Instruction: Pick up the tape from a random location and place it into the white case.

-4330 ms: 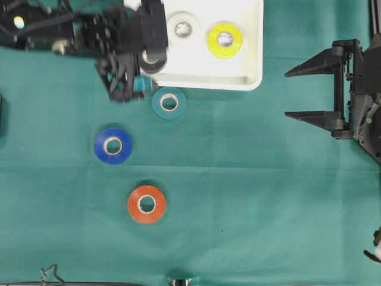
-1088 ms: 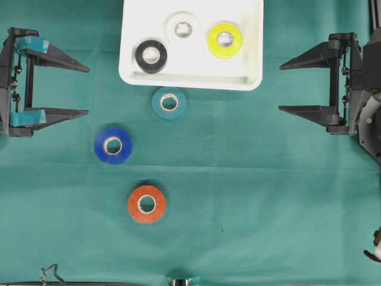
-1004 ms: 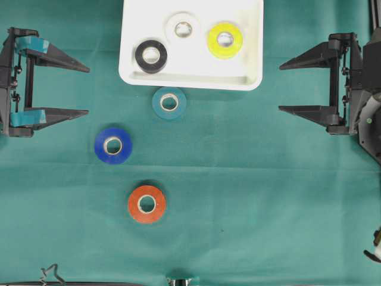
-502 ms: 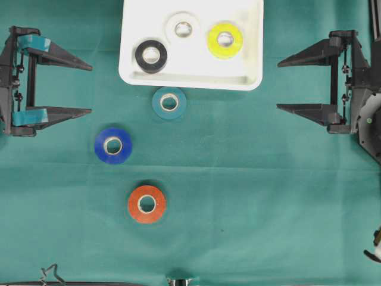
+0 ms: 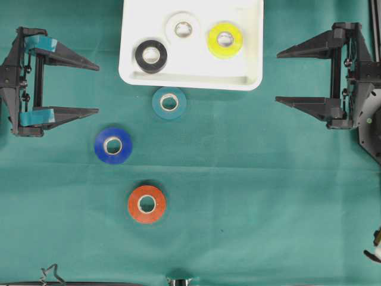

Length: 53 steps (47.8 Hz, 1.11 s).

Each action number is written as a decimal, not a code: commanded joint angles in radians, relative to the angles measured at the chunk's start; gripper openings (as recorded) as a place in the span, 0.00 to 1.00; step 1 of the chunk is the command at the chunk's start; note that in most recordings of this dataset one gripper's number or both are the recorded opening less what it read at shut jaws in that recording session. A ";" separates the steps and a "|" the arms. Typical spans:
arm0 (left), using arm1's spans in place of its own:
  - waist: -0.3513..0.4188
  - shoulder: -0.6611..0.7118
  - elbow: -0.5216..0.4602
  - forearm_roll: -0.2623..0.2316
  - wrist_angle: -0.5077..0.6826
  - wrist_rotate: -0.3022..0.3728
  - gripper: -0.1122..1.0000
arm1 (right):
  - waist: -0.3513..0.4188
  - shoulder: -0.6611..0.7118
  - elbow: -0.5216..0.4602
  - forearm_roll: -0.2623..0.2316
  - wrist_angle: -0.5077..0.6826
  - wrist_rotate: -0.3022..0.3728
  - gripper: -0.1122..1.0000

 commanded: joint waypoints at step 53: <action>-0.002 0.002 -0.029 -0.003 -0.037 -0.005 0.96 | -0.020 0.029 -0.028 -0.002 -0.029 -0.003 0.88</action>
